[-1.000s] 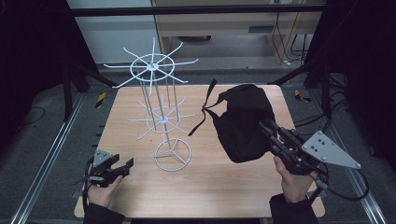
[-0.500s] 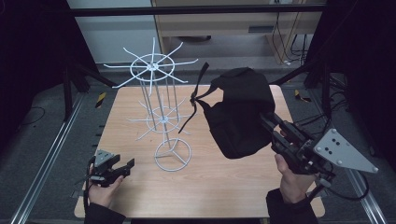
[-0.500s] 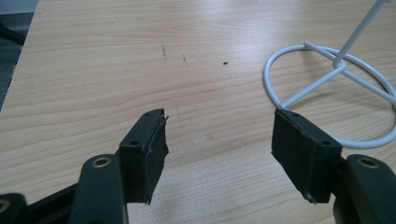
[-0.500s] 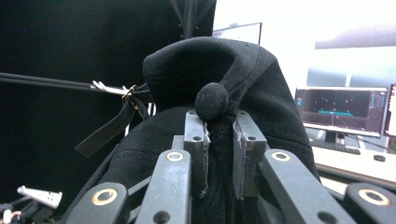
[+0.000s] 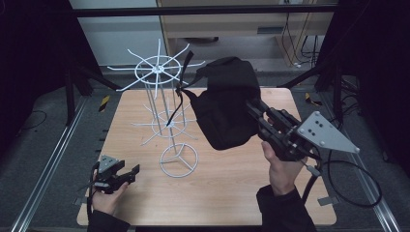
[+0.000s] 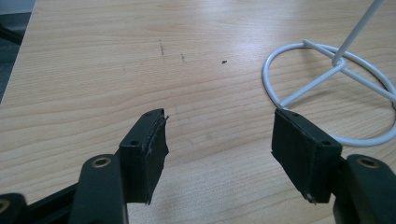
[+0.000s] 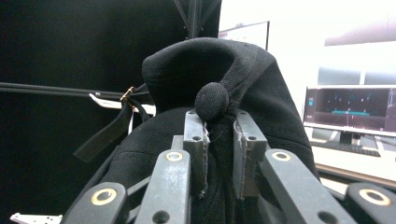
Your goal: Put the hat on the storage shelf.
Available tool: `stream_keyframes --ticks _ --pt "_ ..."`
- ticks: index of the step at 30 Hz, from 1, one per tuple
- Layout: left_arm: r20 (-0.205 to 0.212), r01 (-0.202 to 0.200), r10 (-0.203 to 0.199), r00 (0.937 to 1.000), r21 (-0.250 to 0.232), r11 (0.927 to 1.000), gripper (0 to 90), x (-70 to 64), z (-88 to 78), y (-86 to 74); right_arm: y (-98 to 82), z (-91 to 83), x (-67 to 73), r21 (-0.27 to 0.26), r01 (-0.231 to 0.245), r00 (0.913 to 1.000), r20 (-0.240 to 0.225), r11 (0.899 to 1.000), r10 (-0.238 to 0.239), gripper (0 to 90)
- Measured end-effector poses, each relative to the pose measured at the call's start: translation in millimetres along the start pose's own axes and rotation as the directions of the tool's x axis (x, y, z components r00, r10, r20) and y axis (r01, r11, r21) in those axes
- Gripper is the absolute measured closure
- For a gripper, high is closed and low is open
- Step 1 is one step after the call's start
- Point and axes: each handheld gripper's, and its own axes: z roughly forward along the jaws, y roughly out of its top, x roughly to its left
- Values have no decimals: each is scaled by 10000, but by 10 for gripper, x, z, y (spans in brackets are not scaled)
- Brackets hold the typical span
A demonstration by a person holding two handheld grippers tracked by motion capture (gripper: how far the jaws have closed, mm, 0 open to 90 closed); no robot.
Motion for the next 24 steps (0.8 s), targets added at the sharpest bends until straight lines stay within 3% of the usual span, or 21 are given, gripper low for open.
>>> stream_keyframes --ticks 3,11,13,24 --pt "10 3 -3 10000 -1 10000 347 2 0 0 -119 107 -1 269 -200 9998 74 9994 198 777" --pt "13 -17 17 10000 7 10000 347 -1 4 0 -387 184 -46 783 -797 9967 194 9937 785 755" --pt "2 -31 31 10000 3 10000 347 -2 6 0 -488 197 -57 952 -1070 9942 158 9897 1059 734" --pt "5 -60 60 10000 39 10000 346 -6 14 -2 -824 233 -51 1802 -1624 9867 219 9701 1611 629"
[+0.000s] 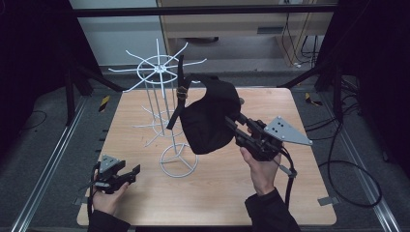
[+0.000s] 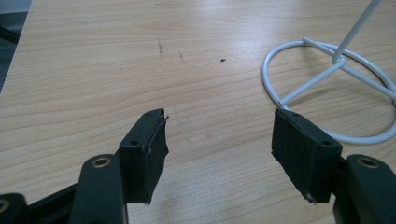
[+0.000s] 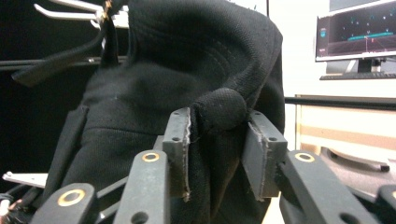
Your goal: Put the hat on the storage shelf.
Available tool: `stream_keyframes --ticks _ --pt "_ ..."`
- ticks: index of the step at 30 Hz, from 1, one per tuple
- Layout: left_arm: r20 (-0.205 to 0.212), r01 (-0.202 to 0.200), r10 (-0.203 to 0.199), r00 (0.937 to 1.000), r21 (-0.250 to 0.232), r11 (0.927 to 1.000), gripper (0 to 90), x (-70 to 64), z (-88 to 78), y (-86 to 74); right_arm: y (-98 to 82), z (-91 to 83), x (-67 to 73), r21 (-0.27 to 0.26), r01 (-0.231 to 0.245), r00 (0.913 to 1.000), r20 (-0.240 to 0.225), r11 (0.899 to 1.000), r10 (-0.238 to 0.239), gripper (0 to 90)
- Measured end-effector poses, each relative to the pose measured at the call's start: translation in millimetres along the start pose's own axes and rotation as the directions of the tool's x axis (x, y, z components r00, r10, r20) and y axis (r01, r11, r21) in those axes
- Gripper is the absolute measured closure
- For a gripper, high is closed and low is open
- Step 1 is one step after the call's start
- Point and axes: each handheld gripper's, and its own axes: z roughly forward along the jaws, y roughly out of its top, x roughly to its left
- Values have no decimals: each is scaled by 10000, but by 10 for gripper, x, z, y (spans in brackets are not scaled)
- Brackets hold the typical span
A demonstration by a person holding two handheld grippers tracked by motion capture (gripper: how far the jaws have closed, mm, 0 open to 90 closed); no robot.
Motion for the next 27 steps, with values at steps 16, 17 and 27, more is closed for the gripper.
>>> stream_keyframes --ticks 16,17,27 --pt "-9 69 -69 10000 -6 10000 342 -5 6 -1 -134 -238 -131 247 52 9989 456 9997 -64 309" --pt "-5 71 -71 10000 -7 10000 342 -1 8 -1 -200 -332 -199 486 109 9977 665 9988 -141 292" --pt "114 -22 24 9999 -210 9998 363 15 21 1 -700 -632 -606 2151 -201 9830 1825 9764 -200 244"
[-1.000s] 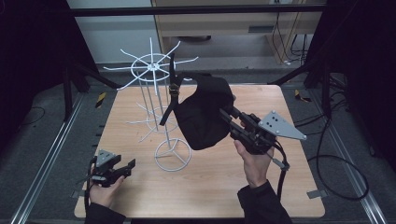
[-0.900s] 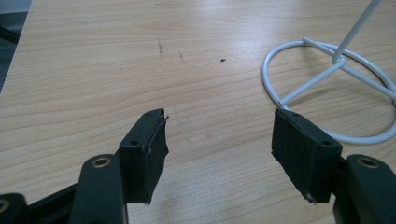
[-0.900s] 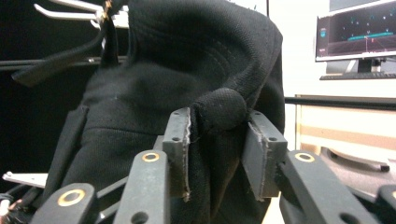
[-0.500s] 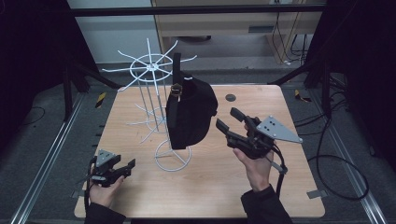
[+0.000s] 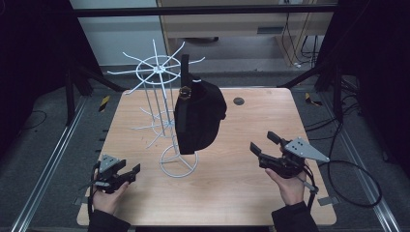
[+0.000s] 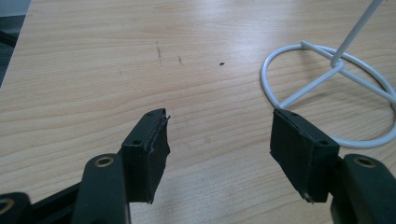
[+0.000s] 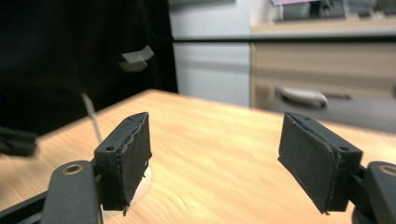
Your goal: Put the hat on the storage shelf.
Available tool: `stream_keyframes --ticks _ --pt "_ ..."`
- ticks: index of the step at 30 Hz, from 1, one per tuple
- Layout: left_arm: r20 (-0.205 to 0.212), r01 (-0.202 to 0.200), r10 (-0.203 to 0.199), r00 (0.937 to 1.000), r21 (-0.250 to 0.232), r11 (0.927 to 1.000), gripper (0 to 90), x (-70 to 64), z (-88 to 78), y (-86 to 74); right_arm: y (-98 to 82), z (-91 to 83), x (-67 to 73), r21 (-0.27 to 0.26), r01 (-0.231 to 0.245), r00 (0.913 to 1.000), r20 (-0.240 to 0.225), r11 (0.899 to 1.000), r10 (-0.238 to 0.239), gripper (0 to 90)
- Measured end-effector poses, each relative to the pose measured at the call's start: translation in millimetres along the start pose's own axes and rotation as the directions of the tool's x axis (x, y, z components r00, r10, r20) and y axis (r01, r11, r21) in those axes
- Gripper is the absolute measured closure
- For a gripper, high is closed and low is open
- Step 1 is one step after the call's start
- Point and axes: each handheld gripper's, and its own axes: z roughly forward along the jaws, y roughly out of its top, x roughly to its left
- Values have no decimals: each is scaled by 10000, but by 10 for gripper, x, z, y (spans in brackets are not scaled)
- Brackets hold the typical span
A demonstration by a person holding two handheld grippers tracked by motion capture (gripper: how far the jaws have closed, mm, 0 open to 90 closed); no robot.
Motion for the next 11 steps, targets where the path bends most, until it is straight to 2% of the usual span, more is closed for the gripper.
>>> stream_keyframes --ticks 2,3,6,8,11 --pt "9 -86 86 10000 -45 10000 373 12 7 0 -196 -28 -145 663 -258 9985 503 9975 225 225" --pt "71 -83 83 9999 -54 10000 372 19 14 -2 -262 -40 -205 829 -232 9976 677 9963 176 222" --pt "53 -121 121 9999 -12 9999 366 33 30 -5 -377 -66 -310 1109 -525 9944 973 9924 418 218" --pt "82 -167 166 9998 97 9998 346 70 66 -10 -508 -84 -444 1544 -641 9891 1409 9859 423 213" --pt "31 -144 144 9999 185 9997 332 96 91 -15 -571 -77 -503 1769 -729 9848 1682 9815 428 215"
